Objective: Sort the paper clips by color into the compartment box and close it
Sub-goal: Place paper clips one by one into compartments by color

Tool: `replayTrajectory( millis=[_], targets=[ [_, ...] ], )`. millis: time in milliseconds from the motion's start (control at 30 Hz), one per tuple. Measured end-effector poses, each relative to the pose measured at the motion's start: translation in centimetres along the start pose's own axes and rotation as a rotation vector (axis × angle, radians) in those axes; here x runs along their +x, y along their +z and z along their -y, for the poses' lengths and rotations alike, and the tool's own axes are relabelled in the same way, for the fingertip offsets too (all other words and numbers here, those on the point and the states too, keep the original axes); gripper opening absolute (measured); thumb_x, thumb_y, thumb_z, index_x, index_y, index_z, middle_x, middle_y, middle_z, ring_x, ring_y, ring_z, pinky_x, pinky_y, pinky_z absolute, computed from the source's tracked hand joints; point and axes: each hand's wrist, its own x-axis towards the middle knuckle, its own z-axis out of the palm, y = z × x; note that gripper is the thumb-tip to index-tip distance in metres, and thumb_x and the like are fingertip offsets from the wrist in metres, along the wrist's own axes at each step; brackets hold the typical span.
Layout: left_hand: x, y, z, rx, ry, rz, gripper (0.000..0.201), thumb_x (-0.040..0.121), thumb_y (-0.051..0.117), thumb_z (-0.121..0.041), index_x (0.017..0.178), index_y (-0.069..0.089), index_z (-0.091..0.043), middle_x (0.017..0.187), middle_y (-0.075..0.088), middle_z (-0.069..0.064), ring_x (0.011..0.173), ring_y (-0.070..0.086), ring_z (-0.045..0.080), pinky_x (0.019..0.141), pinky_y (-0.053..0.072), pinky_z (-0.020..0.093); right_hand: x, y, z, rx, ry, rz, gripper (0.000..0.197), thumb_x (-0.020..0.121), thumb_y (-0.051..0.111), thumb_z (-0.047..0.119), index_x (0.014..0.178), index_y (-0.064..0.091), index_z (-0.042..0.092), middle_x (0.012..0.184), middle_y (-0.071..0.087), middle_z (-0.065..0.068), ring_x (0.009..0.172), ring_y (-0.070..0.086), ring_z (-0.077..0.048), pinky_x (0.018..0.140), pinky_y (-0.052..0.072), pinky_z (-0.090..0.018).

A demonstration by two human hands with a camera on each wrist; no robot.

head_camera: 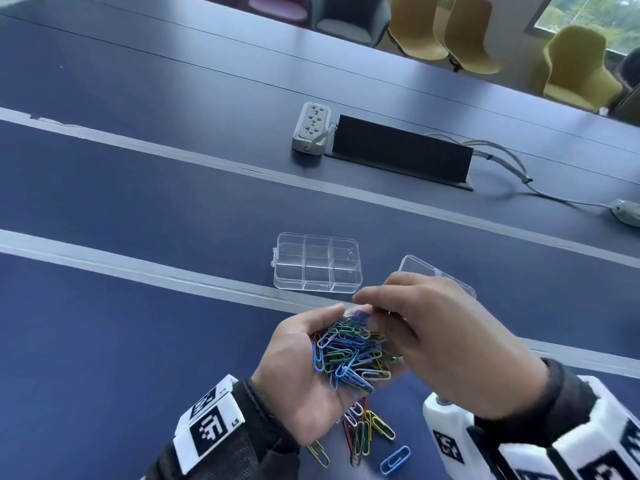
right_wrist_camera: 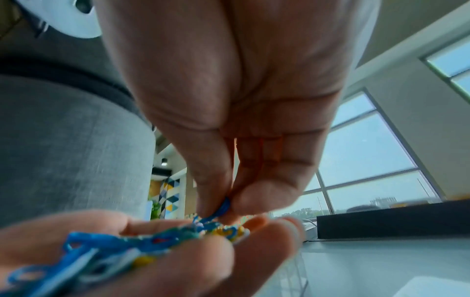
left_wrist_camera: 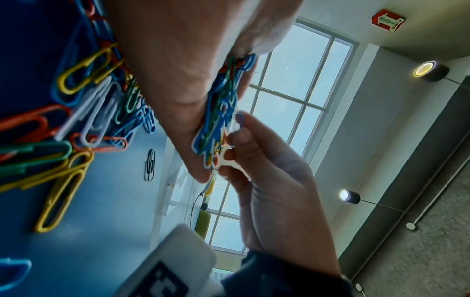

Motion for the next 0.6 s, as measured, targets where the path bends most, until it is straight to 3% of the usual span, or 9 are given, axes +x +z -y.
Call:
replayTrajectory(
  millis=[67, 233, 367, 467, 533, 600],
  targets=[
    [-0.05, 0.15, 0.08, -0.009, 0.016, -0.033, 0.023, 0.088, 0.040, -0.019, 0.080, 0.055, -0.004, 0.078, 0.050, 0.009, 0.071, 0.049, 0.020, 0.070, 0.050, 0.034, 0.25, 0.19, 0.10, -0.045, 0.007, 0.039, 0.032, 0.080, 0.040, 0.031, 0.097, 0.068, 0.030, 0.085, 0.060, 0.008, 0.080, 0.060, -0.015, 0.071, 0.046, -0.027],
    [-0.20, 0.47, 0.00, -0.009, 0.034, -0.065, 0.012, 0.086, 0.042, -0.018, 0.079, 0.046, -0.010, 0.074, 0.042, 0.006, 0.065, 0.046, 0.020, 0.061, 0.053, 0.035, 0.35, 0.10, 0.12, -0.019, 0.019, 0.012, 0.014, 0.083, 0.060, 0.025, 0.090, 0.071, 0.029, 0.086, 0.062, 0.011, 0.076, 0.058, -0.010, 0.070, 0.042, -0.020],
    [-0.16, 0.47, 0.06, 0.016, 0.051, -0.056, 0.025, 0.086, 0.042, -0.018, 0.073, 0.056, -0.002, 0.071, 0.054, 0.012, 0.060, 0.057, 0.025, 0.059, 0.054, 0.036, 0.44, 0.11, -0.13, 0.003, 0.020, -0.018, 0.011, 0.081, 0.064, 0.023, 0.089, 0.071, 0.028, 0.084, 0.067, 0.012, 0.074, 0.059, -0.006, 0.069, 0.040, -0.015],
    [-0.10, 0.40, 0.01, 0.047, 0.065, -0.054, 0.028, 0.087, 0.042, -0.016, 0.072, 0.059, 0.001, 0.070, 0.059, 0.015, 0.058, 0.062, 0.028, 0.058, 0.055, 0.037, 0.49, 0.14, -0.22, 0.038, 0.035, -0.029, 0.010, 0.081, 0.064, 0.024, 0.087, 0.072, 0.028, 0.079, 0.070, 0.011, 0.072, 0.061, -0.005, 0.071, 0.046, -0.019],
    [-0.09, 0.38, -0.05, 0.089, 0.077, -0.056, 0.028, 0.086, 0.043, -0.016, 0.072, 0.061, 0.000, 0.070, 0.061, 0.016, 0.060, 0.063, 0.029, 0.065, 0.055, 0.041, 0.53, -0.02, -0.17, 0.082, 0.044, -0.041, 0.009, 0.080, 0.065, 0.025, 0.085, 0.073, 0.027, 0.074, 0.070, 0.012, 0.071, 0.063, -0.005, 0.068, 0.048, -0.018],
    [-0.02, 0.15, -0.15, 0.132, 0.080, -0.068, 0.037, 0.086, 0.042, -0.017, 0.074, 0.070, 0.003, 0.078, 0.067, 0.019, 0.068, 0.067, 0.033, 0.081, 0.052, 0.049, 0.94, -0.66, -0.32, 0.157, 0.069, -0.090, 0.006, 0.078, 0.069, 0.021, 0.081, 0.073, 0.025, 0.069, 0.071, 0.013, 0.065, 0.065, -0.001, 0.064, 0.049, -0.014]
  ],
)
